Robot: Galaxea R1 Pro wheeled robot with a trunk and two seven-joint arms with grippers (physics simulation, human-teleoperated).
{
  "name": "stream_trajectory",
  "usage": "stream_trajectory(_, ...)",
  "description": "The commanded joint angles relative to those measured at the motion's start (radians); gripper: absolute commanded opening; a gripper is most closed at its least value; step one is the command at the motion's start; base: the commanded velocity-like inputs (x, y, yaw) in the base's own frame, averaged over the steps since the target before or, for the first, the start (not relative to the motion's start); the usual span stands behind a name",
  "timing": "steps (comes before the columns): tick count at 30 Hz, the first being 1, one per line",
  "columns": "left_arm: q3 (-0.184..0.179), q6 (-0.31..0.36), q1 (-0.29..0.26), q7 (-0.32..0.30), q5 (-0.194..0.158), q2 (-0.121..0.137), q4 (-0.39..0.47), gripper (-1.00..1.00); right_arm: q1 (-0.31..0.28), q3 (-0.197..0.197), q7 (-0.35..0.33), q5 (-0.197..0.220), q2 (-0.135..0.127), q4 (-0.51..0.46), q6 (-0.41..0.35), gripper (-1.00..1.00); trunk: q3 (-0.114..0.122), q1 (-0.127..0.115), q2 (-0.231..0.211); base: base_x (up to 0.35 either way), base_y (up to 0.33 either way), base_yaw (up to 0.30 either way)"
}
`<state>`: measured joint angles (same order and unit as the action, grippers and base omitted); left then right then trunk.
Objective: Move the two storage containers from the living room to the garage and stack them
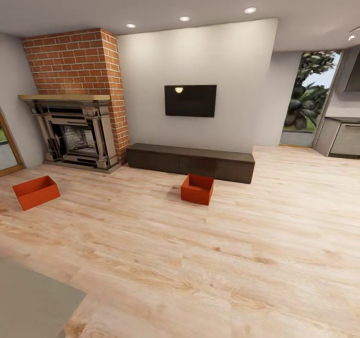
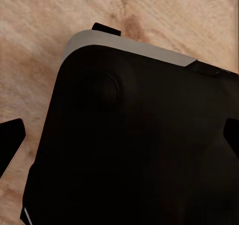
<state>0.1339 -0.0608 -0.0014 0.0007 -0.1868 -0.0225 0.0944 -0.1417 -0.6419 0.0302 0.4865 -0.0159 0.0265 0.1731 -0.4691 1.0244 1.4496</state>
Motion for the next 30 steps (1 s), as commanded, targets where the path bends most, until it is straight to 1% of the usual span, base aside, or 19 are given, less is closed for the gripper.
stream_trajectory(1,0.005,-0.001,0.0,0.0,0.0,-0.001,0.0,1.0,-0.001,-0.008,0.0,0.007,0.001,0.003,0.005,1.0,-0.001,0.001,0.0,0.325,0.087,0.0)
stream_trajectory(9,-0.001,0.004,0.0,0.001,0.008,-0.001,-0.004,1.0,-0.001,-0.008,0.0,0.007,0.001,0.003,0.005,1.0,-0.001,0.001,0.0,0.322,0.032,0.0)
stream_trajectory(26,0.001,0.004,0.0,0.0,0.002,-0.001,-0.003,1.0,-0.001,-0.008,0.001,0.007,0.001,0.003,0.005,1.0,-0.001,0.001,0.0,0.275,-0.164,0.0)
stream_trajectory(30,0.002,0.022,0.0,0.0,-0.001,0.0,-0.004,1.0,-0.001,-0.008,0.001,0.007,0.001,0.003,0.005,1.0,-0.001,0.001,0.0,0.304,-0.1,0.0)
